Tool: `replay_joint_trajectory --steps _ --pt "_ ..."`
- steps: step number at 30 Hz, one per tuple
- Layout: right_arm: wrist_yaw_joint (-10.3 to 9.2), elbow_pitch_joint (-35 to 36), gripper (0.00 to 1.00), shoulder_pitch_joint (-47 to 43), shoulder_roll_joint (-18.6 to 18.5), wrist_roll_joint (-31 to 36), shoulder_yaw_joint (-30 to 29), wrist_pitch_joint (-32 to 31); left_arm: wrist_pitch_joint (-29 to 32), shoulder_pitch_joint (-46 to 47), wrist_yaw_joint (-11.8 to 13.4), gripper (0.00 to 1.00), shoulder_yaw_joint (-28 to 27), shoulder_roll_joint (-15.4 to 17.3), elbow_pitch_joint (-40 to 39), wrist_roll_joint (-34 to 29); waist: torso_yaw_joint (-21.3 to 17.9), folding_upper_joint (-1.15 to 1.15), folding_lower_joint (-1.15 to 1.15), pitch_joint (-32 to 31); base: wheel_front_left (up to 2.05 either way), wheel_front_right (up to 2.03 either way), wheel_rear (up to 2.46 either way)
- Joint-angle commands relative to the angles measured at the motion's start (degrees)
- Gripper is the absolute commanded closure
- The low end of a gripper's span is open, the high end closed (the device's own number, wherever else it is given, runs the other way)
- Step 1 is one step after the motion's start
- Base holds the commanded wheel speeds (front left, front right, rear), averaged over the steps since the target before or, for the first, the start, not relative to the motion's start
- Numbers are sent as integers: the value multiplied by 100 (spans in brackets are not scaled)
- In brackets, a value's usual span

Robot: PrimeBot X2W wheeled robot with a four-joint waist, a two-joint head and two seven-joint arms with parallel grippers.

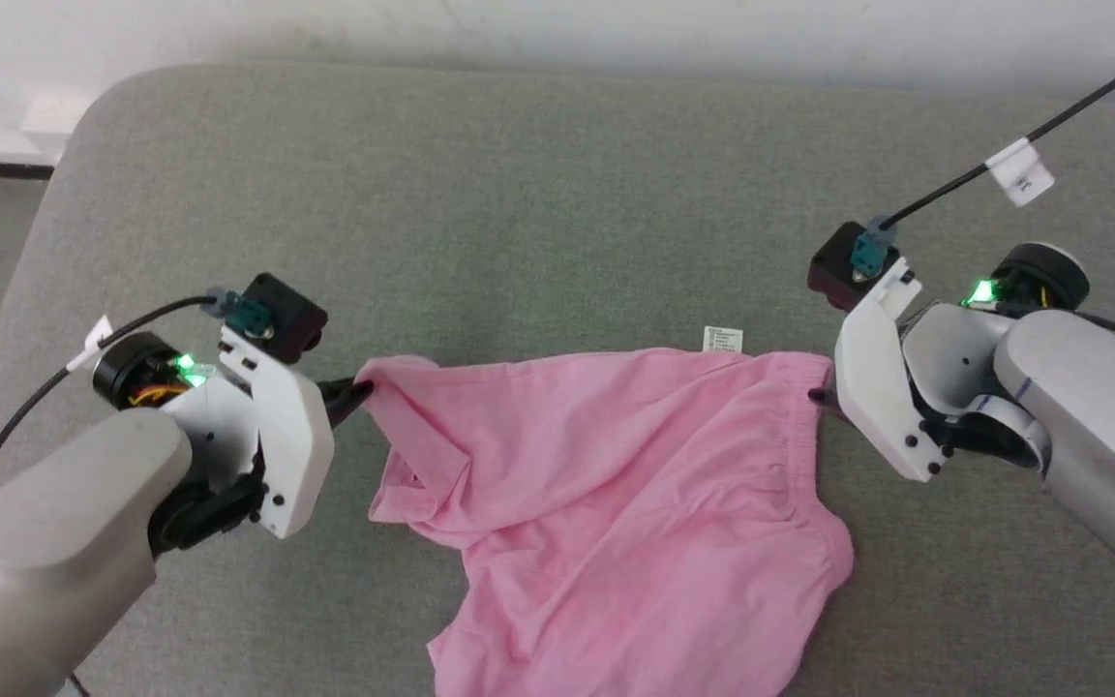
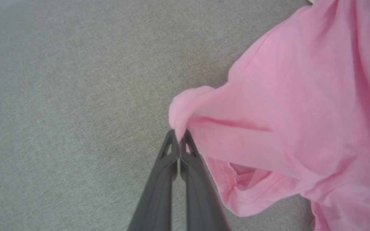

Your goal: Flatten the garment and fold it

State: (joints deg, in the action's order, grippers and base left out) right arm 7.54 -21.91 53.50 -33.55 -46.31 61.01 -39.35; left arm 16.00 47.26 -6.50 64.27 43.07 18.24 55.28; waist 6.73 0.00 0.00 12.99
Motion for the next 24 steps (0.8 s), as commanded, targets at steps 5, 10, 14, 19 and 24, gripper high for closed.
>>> replay_joint_trajectory --steps 5,10,14,19,24 --pt "-5 -699 0 12 370 -334 521 419 -124 252 -33 100 12 -187 153 -85 223 0 0 355 0 0 0" --pt "-5 -959 0 -108 480 -531 1045 547 -189 332 -63 100 60 -244 296 -71 207 0 0 407 0 0 0" --pt "-5 -974 100 15 420 -562 1154 915 -243 302 -76 100 95 -205 403 -14 98 0 0 319 0 0 0" --pt "-5 -920 100 366 321 -751 956 2401 -589 278 -84 100 1 -138 475 47 -58 0 0 75 0 0 0" --pt "-5 -847 100 697 165 -760 819 3493 -1066 415 -56 100 -194 -51 478 -49 -180 0 0 -174 0 0 0"
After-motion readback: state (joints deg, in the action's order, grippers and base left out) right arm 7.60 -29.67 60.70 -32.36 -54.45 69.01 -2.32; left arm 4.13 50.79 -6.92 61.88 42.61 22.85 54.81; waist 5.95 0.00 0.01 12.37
